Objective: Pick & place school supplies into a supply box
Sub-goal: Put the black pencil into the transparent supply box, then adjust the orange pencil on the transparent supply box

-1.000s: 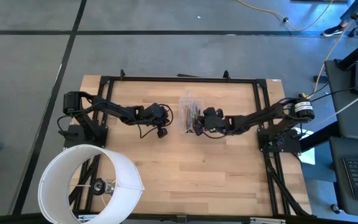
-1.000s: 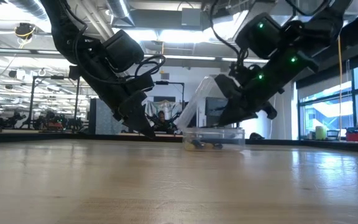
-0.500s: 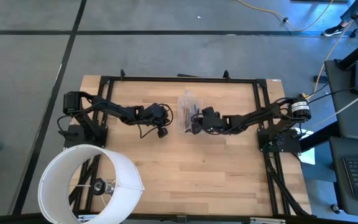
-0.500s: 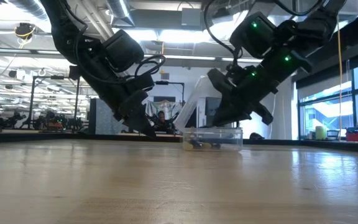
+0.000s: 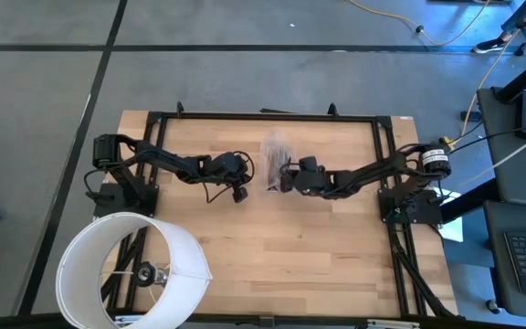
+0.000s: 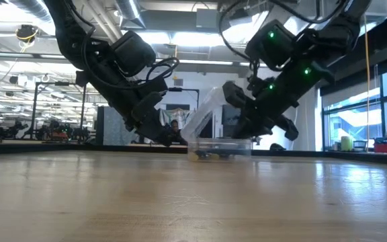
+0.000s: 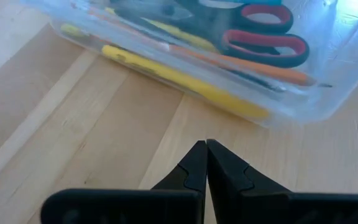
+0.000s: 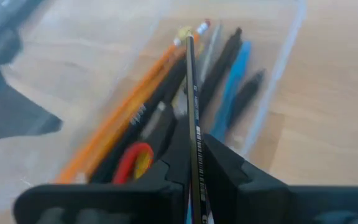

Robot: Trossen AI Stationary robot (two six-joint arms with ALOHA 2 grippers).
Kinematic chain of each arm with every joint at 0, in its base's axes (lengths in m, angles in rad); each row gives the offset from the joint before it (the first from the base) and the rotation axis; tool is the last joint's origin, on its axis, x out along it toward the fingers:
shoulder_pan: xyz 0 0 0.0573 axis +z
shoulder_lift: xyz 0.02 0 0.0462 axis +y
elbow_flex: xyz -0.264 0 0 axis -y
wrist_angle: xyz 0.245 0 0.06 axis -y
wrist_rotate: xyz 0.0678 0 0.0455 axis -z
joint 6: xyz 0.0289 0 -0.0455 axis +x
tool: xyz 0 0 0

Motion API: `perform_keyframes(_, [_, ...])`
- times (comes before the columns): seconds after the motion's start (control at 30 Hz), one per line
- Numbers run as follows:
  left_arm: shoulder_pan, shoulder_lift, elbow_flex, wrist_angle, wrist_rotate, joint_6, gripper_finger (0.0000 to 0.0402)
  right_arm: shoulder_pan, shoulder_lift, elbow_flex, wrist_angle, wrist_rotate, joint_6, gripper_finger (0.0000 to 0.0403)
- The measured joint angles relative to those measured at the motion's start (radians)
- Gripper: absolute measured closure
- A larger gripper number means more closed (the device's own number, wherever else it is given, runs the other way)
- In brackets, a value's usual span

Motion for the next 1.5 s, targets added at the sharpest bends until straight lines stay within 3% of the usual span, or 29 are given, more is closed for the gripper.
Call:
perform_keyframes(0.63, [-0.012,0.0,0.0,0.059,-0.001,-0.078,0.0396,0.0,0.018,0.0,0.067,-0.035,-0.06,0.0359])
perform_keyframes(1.17, [-0.066,0.0,0.0,0.116,-0.001,-0.078,0.0398,0.0,0.016,0.0,0.081,-0.024,-0.13,0.0316])
perform_keyframes(1.37, [-0.066,0.0,0.0,0.097,-0.001,-0.03,0.0398,0.0,-0.051,-0.001,0.042,-0.024,-0.232,0.0315])
perform_keyframes(1.5, [-0.065,-0.002,0.0,0.09,-0.001,-0.021,0.0398,0.003,-0.132,-0.001,-0.08,-0.028,-0.288,0.0315])
